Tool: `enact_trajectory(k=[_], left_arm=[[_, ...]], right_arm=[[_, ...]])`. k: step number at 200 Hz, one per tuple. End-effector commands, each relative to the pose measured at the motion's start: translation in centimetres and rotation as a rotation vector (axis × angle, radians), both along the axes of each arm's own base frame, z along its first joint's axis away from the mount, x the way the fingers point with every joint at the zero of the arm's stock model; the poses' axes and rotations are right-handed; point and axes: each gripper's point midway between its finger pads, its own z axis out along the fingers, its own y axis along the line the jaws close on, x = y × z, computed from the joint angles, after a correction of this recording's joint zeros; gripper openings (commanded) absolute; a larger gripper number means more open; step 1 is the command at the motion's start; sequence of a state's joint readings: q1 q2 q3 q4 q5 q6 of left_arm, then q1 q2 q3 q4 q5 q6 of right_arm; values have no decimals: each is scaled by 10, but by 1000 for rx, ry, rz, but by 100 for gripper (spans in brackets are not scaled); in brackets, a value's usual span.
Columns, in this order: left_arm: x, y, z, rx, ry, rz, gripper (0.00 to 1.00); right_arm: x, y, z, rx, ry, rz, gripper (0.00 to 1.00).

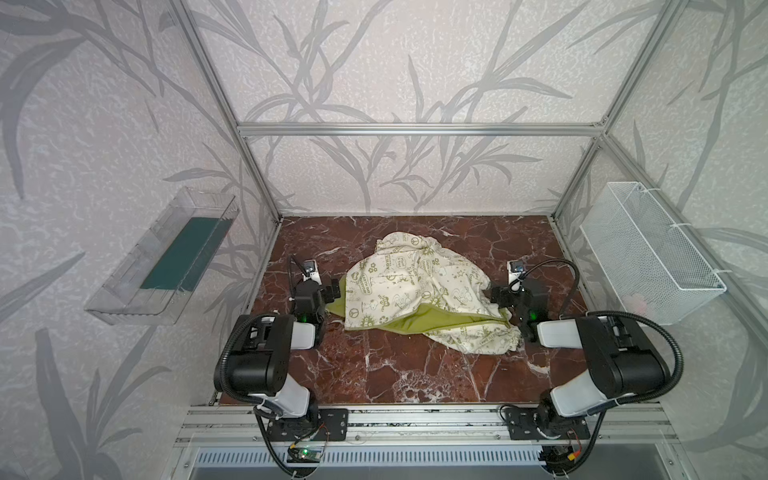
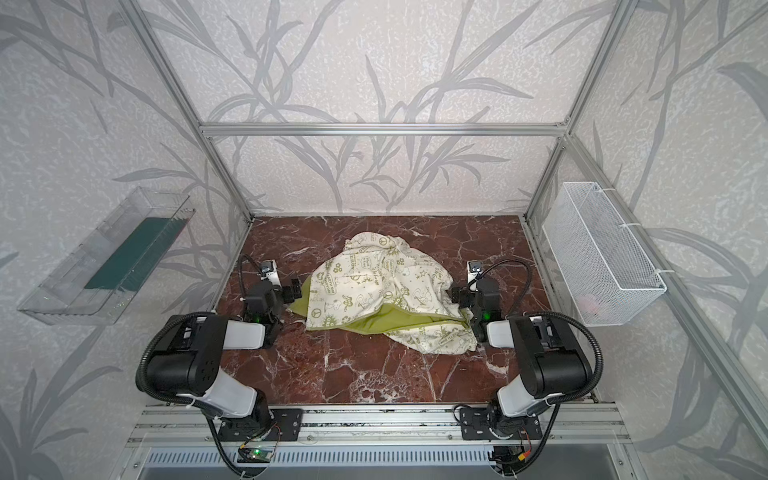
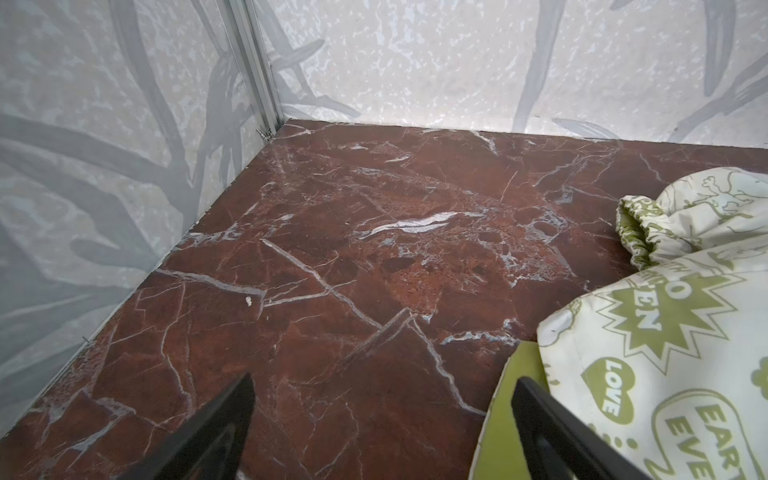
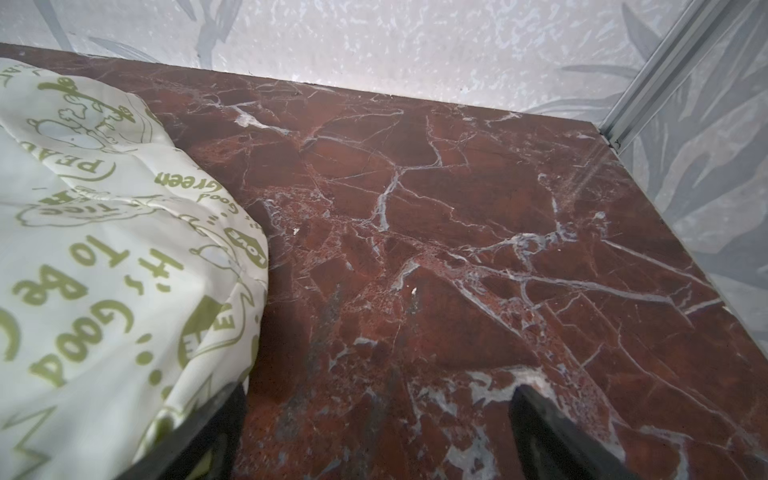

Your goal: Zip up the jacket

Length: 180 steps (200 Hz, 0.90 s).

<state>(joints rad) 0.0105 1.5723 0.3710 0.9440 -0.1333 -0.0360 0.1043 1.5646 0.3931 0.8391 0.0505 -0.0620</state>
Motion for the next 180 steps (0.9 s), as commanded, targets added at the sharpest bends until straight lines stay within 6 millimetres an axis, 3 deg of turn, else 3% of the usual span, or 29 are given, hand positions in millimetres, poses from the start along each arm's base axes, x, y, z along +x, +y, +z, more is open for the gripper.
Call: enact_trajectory(k=[1,180], left_arm=[[1,0,5,16,-18,-1,99],[0,6,10,21,-26,33,99]], right_arm=[[5,2,14,-1,-40,9,99],[5,2,14,-1,-39,9,99]])
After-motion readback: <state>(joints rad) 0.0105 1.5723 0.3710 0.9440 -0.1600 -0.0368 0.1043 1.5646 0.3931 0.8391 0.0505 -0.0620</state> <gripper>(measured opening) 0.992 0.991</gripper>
